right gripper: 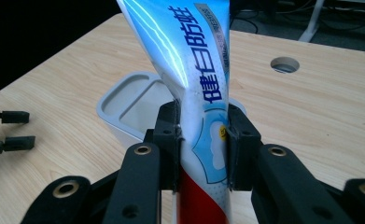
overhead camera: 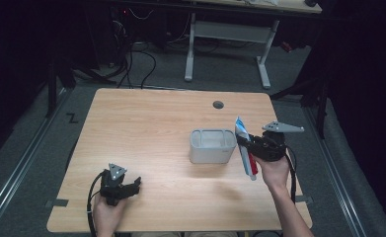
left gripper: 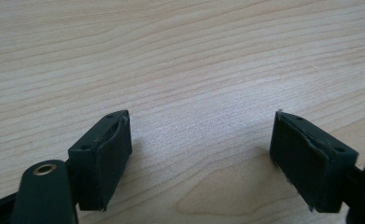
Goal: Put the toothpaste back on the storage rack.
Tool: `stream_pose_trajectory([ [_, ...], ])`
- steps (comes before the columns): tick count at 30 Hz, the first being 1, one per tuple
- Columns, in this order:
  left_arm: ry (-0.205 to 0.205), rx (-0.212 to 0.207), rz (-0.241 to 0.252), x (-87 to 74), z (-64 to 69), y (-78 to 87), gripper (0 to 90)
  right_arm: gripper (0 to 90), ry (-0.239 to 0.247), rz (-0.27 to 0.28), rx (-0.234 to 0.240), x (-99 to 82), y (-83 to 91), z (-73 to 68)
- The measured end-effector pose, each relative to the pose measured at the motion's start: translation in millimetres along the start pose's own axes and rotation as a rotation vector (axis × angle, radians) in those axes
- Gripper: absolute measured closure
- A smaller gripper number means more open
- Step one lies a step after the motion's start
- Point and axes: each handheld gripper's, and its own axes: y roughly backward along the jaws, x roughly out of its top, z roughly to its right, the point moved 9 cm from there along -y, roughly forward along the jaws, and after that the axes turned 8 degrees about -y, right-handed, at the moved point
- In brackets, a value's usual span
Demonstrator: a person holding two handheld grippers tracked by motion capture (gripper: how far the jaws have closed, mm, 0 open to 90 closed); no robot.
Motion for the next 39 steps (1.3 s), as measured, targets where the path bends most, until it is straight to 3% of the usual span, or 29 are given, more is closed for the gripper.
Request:
stream_pose_trajectory([
  [14,-0.001,0.000,0.000,0.0,0.1,0.0,21.3,71.0,0.042,0.020,0.061,17.5,-5.9,-18.1],
  [23,0.000,0.001,0.001,0.1,0.1,-0.2,21.3,70.8,0.034,0.045,0.119,30.1,-13.4,-26.8],
  [39,-0.001,0.000,0.001,0.4,0.2,-0.5,21.1,70.7,0.052,0.061,0.135,49.2,-21.0,-38.5],
])
